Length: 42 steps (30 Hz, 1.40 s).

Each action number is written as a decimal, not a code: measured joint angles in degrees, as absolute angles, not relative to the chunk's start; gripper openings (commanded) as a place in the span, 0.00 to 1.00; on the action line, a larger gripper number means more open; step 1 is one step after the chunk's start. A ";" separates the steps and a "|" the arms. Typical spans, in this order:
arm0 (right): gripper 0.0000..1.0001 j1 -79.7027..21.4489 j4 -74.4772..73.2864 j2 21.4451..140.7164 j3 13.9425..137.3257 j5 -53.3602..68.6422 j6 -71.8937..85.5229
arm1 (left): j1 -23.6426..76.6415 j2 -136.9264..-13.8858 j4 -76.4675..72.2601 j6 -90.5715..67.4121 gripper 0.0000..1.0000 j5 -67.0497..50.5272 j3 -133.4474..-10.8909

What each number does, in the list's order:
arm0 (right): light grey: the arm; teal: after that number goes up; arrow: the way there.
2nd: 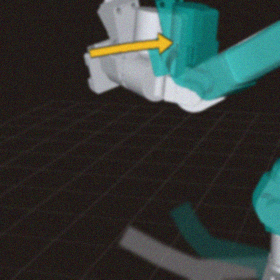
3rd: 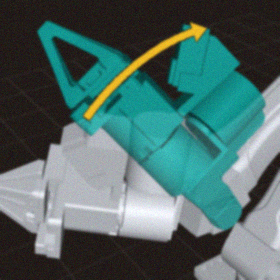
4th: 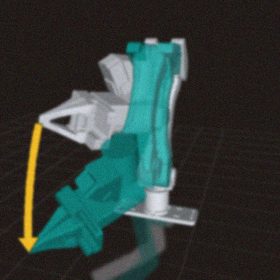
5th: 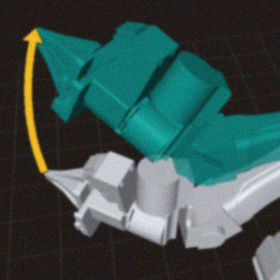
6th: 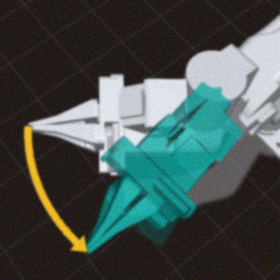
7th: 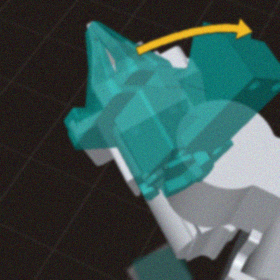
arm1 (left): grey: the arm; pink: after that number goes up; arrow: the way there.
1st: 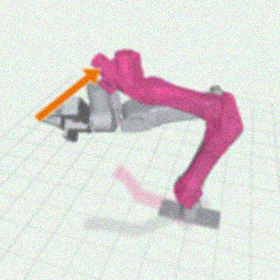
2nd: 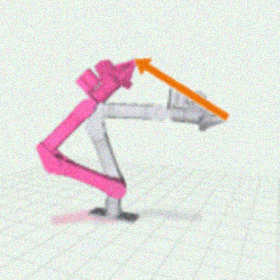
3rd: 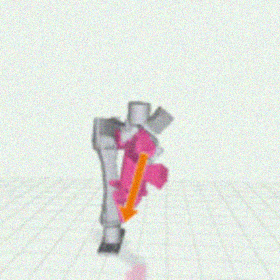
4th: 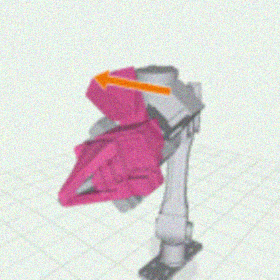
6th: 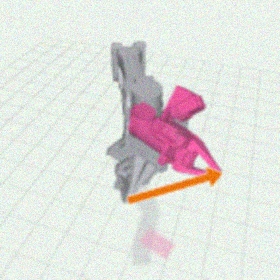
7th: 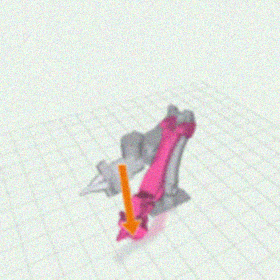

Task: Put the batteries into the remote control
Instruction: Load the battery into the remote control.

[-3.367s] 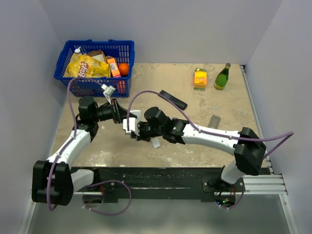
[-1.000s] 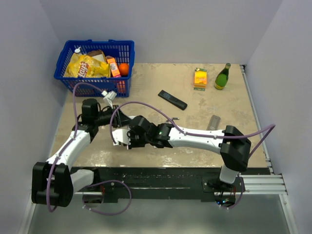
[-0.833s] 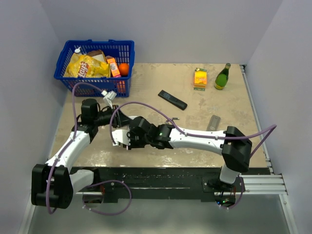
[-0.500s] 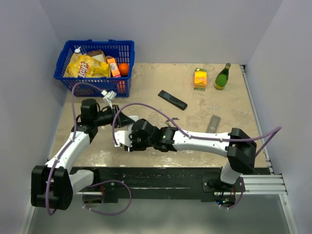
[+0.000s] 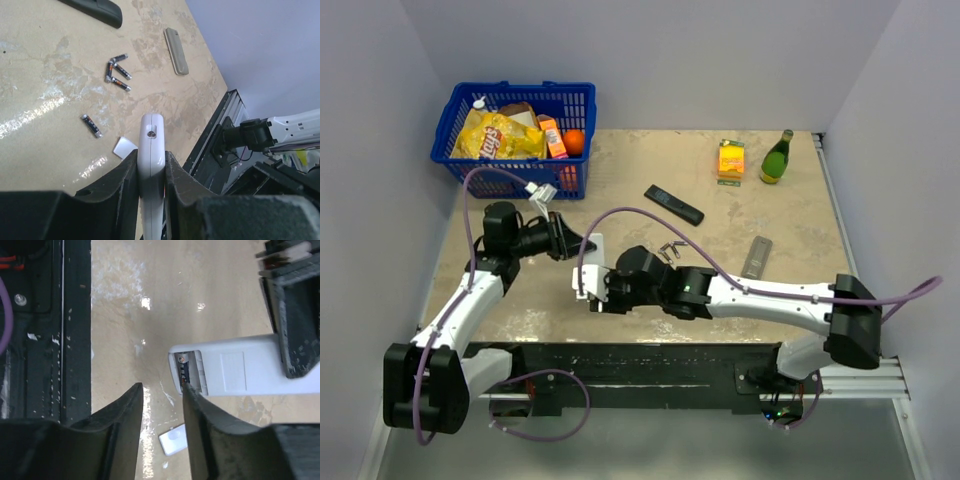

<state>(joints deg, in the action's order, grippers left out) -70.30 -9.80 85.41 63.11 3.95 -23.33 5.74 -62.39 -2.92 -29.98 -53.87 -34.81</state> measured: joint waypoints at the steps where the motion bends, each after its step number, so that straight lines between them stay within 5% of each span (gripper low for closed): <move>1: 0.52 -70.11 -8.67 83.92 62.15 3.97 -22.61 | 5.74 -62.11 -3.40 -30.26 0.00 -53.91 -34.81; 7: 0.54 -69.58 -4.51 77.71 58.89 5.10 -21.15 | 5.74 -61.54 -6.44 -31.77 0.00 -55.07 -34.79; 24: 0.57 -70.02 -1.52 84.47 58.89 2.57 -27.83 | 6.52 -59.55 -8.40 -38.61 0.00 -53.25 -34.79; 32: 0.46 -70.13 -0.93 84.68 59.05 2.31 -29.23 | 6.90 -59.33 -8.08 -40.49 0.00 -51.81 -34.79; 42: 0.47 -70.30 -1.21 85.36 59.72 1.37 -29.93 | 6.92 -58.83 -8.36 -44.38 0.00 -50.28 -34.79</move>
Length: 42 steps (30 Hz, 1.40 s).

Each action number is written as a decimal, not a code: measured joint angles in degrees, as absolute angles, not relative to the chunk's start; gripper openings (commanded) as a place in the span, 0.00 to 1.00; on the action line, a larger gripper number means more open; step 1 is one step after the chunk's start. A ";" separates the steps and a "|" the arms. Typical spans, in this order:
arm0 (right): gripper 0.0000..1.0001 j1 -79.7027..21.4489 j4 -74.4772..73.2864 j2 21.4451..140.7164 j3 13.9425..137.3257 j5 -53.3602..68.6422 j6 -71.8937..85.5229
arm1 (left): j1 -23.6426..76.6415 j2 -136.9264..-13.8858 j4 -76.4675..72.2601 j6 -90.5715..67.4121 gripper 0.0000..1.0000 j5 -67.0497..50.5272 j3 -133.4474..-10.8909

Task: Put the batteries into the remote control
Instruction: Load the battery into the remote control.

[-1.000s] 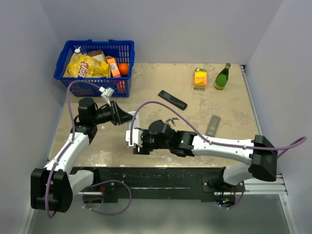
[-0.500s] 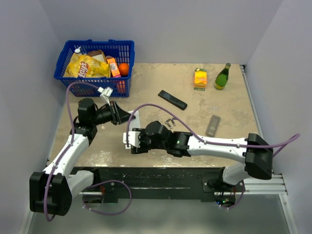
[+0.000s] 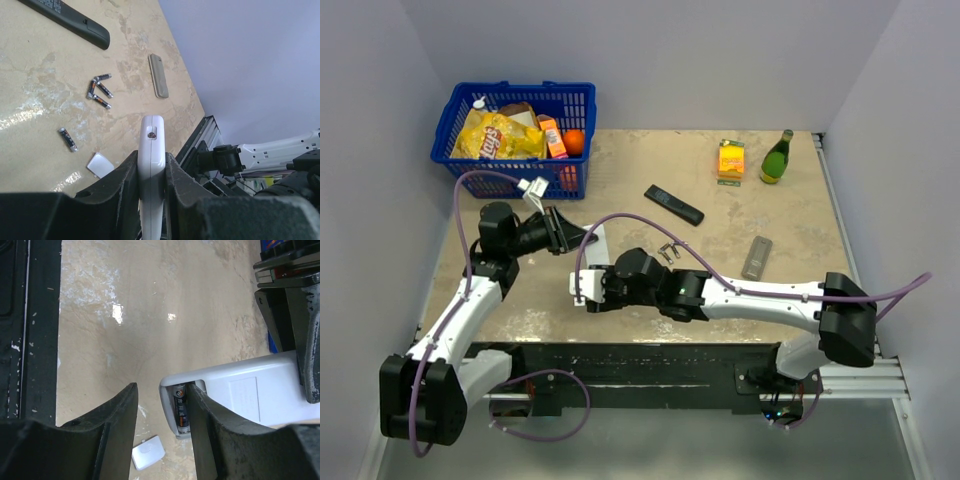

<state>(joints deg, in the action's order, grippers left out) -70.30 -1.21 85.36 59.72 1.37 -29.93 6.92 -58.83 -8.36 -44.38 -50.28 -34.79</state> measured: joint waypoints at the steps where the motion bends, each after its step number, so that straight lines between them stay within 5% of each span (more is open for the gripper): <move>1: 0.47 -70.41 -1.23 85.69 60.01 0.93 -30.06 | 6.94 -58.65 -8.34 -44.53 0.00 -50.24 -34.79; 10: 0.28 -71.05 -2.59 87.70 62.08 -2.17 -31.66 | 7.03 -58.74 -7.79 -44.60 0.00 -49.23 -34.81; 20: 0.40 -72.97 -4.29 88.66 62.89 -6.81 -32.53 | 7.20 -61.91 -5.04 -46.17 0.00 -48.73 -36.58; 25: 0.37 -74.37 -5.19 90.06 63.99 -10.22 -33.23 | 7.20 -62.11 -4.95 -47.40 0.00 -47.59 -36.84; 27: 0.31 -74.83 -5.19 90.17 64.05 -11.57 -33.47 | 7.20 -62.22 -4.89 -47.66 0.00 -47.51 -36.97; 30: 0.03 -75.35 -5.13 90.48 64.27 -13.76 -34.06 | 7.20 -62.30 -4.51 -47.97 0.00 -47.48 -36.99; 34: 0.00 -75.81 -5.17 90.50 64.49 -14.81 -34.74 | 7.20 -62.41 -4.43 -48.31 0.00 -47.35 -36.99; 36: 0.04 -75.96 -5.19 90.50 64.49 -15.31 -34.79 | 7.20 -62.41 -4.54 -48.51 0.00 -47.35 -36.99; 37: 0.21 -76.01 -5.21 90.50 64.49 -15.42 -34.79 | 7.20 -62.41 -4.58 -48.53 0.00 -47.35 -36.99; 40: 0.46 -76.03 -5.23 90.50 64.51 -15.53 -34.68 | 7.20 -62.41 -4.62 -48.53 0.00 -47.33 -36.99; 42: 0.54 -76.07 -5.61 90.45 64.51 -15.18 -33.91 | 7.18 -62.41 -5.19 -48.47 0.00 -47.37 -36.99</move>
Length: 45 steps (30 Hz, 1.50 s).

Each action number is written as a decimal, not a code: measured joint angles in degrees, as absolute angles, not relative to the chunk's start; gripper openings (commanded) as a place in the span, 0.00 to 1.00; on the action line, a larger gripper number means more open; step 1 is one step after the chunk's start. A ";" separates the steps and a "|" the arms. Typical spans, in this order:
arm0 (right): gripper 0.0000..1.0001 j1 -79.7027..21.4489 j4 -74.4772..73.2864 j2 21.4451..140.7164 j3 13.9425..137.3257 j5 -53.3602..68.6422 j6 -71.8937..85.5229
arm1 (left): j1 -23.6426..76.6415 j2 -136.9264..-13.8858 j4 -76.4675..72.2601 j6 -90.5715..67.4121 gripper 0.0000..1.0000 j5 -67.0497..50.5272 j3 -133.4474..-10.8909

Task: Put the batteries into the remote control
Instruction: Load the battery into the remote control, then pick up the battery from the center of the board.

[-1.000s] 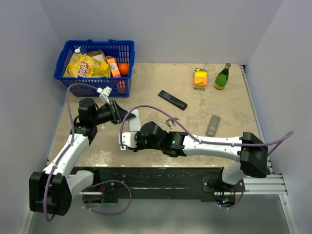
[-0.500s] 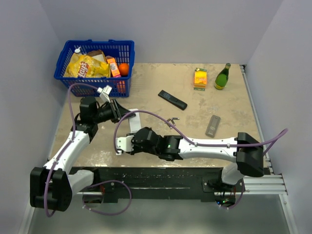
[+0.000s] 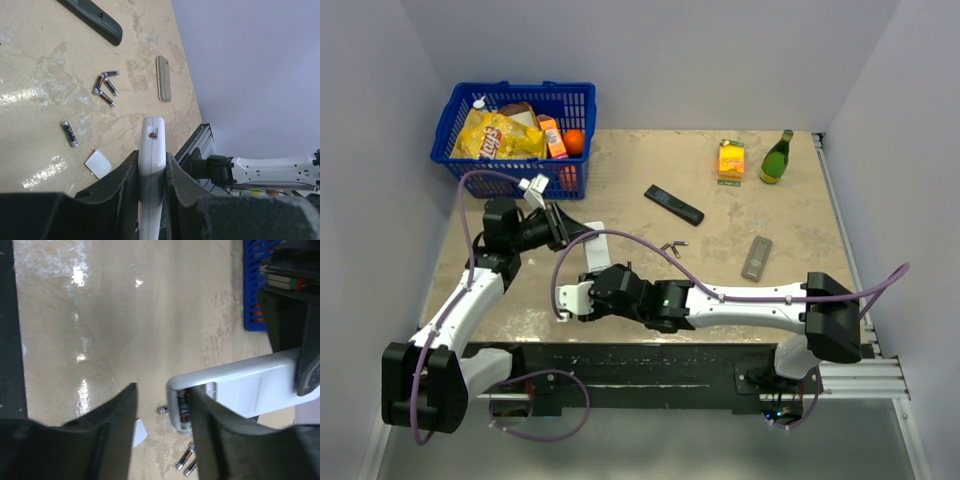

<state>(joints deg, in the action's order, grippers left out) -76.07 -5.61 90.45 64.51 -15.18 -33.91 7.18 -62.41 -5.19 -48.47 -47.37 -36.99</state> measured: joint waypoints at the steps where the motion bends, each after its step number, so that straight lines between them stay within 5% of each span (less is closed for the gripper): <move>1: 0.59 -76.16 -6.00 90.32 64.49 -14.68 -33.74 | 7.14 -62.41 -5.74 -48.40 0.00 -47.48 -36.99; 11: 0.74 -76.49 -6.83 82.85 64.27 -11.40 -24.97 | 7.16 -60.12 -14.04 -45.87 0.00 -50.41 -33.34; 18: 0.86 -72.90 -3.92 74.81 63.77 -19.90 -4.54 | 7.16 -56.64 -24.05 -47.77 0.00 -50.46 -27.75; 28: 0.75 -68.20 -0.05 68.18 51.86 -27.14 25.26 | 7.16 -51.16 -38.26 -51.92 0.00 -49.45 -23.59; 45: 0.62 -63.68 28.75 63.48 33.06 -12.40 41.67 | 7.16 -47.40 -56.69 -61.01 0.00 -48.21 -17.93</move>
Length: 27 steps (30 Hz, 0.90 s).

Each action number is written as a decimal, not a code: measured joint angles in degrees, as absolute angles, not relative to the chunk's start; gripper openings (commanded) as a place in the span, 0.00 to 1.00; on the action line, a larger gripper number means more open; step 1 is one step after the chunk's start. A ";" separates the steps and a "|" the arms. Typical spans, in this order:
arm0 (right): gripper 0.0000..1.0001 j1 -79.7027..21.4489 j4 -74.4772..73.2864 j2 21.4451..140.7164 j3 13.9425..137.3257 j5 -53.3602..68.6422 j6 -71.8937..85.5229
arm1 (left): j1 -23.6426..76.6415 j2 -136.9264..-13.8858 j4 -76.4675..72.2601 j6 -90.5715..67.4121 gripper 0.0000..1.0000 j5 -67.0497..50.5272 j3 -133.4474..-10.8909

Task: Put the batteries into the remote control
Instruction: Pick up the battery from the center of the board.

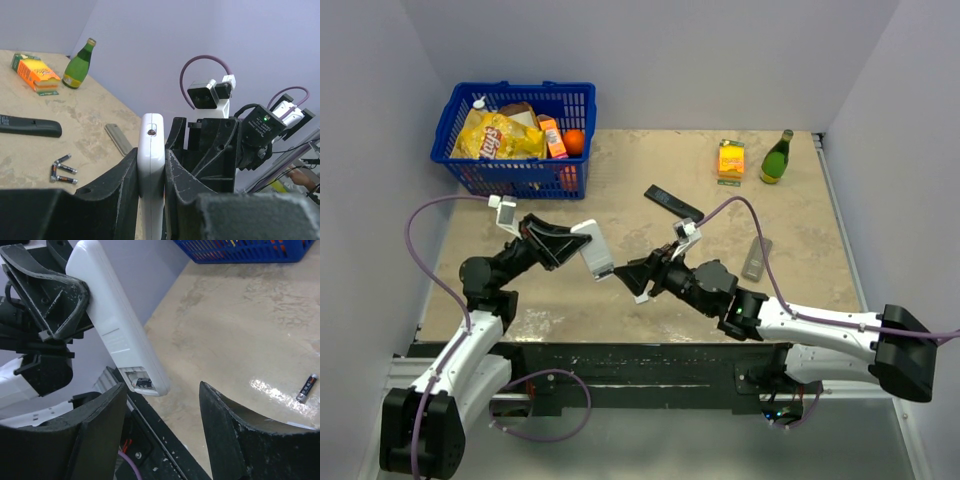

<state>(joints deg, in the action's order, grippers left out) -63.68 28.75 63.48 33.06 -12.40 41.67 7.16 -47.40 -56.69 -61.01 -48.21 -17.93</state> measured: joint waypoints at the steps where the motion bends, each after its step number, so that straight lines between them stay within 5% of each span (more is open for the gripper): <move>1: 0.62 -63.68 29.45 63.51 33.06 -12.38 41.85 | 7.16 -47.35 -57.52 -61.19 0.00 -48.10 -17.91; 6: 0.61 -62.50 28.62 63.83 33.56 -12.73 41.93 | 7.16 -44.93 -50.61 -56.36 0.00 -47.16 -18.98; 12: 0.59 -58.13 16.58 68.42 39.77 -14.90 40.27 | 7.20 -42.96 -24.58 -41.12 0.00 -37.91 -29.71; 17: 0.39 -55.02 5.10 78.81 49.65 -18.37 36.27 | 7.20 -41.71 -7.94 -31.38 0.00 -25.34 -35.48; 27: 0.37 -54.85 -8.19 98.45 61.19 -19.57 32.56 | 7.62 -41.15 4.05 -24.91 0.00 -16.56 -35.55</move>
